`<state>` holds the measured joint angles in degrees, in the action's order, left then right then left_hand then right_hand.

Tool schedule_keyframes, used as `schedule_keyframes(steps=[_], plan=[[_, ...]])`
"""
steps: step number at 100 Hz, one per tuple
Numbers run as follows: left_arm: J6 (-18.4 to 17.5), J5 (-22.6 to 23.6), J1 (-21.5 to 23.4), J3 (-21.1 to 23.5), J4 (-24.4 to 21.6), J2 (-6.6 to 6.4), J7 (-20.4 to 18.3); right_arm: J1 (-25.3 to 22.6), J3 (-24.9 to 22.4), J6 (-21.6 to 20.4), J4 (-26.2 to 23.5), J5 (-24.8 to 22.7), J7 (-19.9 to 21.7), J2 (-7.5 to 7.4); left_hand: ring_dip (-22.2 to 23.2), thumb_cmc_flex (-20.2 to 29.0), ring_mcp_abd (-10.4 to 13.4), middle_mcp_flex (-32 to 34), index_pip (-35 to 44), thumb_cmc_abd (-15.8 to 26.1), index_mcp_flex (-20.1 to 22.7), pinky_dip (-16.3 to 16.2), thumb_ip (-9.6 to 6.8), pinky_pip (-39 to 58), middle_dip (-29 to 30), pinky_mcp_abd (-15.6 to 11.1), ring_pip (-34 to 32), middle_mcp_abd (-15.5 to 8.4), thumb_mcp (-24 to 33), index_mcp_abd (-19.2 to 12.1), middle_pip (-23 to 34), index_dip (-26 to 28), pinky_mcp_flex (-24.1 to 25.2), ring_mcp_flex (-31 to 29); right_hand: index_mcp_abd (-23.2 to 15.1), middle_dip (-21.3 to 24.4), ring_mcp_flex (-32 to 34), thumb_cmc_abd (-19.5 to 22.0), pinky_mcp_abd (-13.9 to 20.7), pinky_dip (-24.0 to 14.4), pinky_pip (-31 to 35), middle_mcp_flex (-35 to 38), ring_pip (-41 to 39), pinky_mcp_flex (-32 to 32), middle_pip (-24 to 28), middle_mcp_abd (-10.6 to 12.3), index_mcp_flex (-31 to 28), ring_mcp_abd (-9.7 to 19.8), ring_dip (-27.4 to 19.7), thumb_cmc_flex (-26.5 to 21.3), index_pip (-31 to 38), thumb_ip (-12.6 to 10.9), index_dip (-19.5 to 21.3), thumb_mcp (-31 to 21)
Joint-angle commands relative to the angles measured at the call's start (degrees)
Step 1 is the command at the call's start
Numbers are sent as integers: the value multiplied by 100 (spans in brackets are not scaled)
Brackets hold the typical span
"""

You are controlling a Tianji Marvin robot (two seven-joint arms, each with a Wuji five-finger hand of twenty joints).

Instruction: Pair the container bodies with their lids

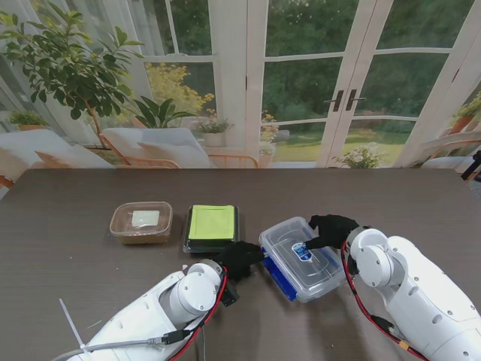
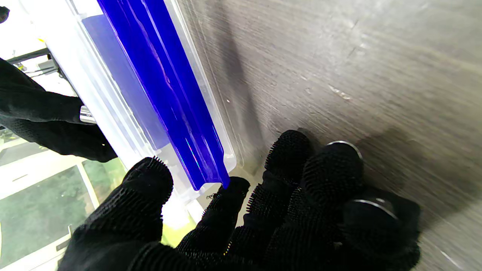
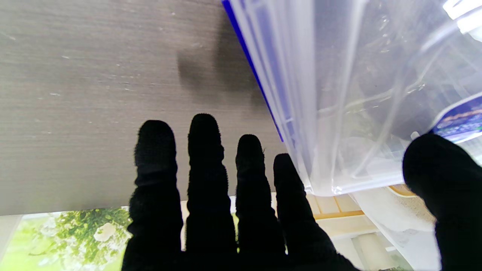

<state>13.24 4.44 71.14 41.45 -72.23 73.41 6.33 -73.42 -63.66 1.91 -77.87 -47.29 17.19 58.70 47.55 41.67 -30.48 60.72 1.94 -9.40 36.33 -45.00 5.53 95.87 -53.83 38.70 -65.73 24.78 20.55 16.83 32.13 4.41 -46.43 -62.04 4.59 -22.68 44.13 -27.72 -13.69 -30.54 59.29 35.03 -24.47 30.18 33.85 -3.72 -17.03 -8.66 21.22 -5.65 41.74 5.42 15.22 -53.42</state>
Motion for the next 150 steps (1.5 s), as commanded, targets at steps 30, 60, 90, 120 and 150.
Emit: schedule_keyframes(steps=[30,60,90,120,150], plan=[[-110,-231,14,-88,240,101,-178,-96,25,11,-67,-18,172,5,146,80,-256,-99,167,175,514,-171,-228,-161,-46,-65,-52,123,-164,-627,-4,31,206,206,-101,-5,-182,-443,-11,-81,-86,-267,-3,-1598,49,122,284,80,41,-41,66,140,-101,109],[40,-457,231,175,19,88,-96,-90,104,40,-72,-9,186,5,161,161,-491,-337,935,166,1318,-397,-221,-723,297,40,378,229,-182,-101,-427,457,832,671,-80,3,-181,-603,-11,-105,-100,-286,-9,-1596,59,124,305,76,42,-55,85,176,-124,-33],[70,-830,478,487,-287,120,121,-88,173,73,-101,-28,258,-7,-194,313,-780,-676,919,132,1254,-672,-190,-1788,1659,-49,1740,352,-161,-51,-1716,632,2108,1722,-53,8,-209,-922,9,-120,-131,-365,-8,-1618,58,100,326,65,45,-6,83,277,-151,-268],[-160,-1234,651,663,-567,149,266,-91,246,95,-122,-58,260,-8,-1021,465,-679,-564,796,130,1073,155,-181,-2711,2232,-295,3147,279,-216,92,-2130,603,3081,2136,-62,9,-187,-1156,12,-140,-142,-355,-77,-1617,72,112,295,64,78,0,99,370,-164,-551],[-619,-1452,667,609,-566,222,439,-121,241,121,-169,-79,296,-14,-1077,607,-657,-517,702,67,882,384,-178,-2894,2300,-316,3271,282,-171,285,-2091,541,3235,2173,-54,8,-170,-1194,18,-148,-146,-339,-89,-1612,78,110,262,46,82,-37,105,375,-167,-601]])
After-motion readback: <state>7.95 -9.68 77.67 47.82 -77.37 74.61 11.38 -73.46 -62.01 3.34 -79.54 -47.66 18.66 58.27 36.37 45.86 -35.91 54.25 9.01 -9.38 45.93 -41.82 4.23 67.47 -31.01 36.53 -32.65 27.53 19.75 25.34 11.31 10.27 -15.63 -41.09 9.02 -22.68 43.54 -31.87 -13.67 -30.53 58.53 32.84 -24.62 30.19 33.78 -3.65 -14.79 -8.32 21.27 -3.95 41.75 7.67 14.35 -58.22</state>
